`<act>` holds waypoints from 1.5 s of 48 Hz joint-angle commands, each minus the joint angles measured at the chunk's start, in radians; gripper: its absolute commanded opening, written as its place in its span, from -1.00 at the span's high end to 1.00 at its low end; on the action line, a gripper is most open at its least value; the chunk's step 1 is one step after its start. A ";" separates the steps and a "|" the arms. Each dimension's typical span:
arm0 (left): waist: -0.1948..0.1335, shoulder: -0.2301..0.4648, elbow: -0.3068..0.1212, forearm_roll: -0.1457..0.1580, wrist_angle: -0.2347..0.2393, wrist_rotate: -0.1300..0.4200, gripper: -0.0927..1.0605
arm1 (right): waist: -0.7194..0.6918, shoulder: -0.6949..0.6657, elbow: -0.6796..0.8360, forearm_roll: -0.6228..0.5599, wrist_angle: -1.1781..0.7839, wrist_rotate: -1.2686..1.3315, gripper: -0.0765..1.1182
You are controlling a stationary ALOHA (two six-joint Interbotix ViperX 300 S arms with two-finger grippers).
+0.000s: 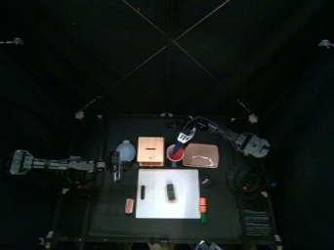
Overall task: Place sushi on board then cut the sushi with the knife then place the pieces on the plate
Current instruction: Grasp knife edge with left hand
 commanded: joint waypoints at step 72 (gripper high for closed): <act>-0.029 0.002 -0.064 -0.005 -0.060 0.002 0.88 | 0.324 -0.761 0.351 -0.175 -0.469 0.091 0.34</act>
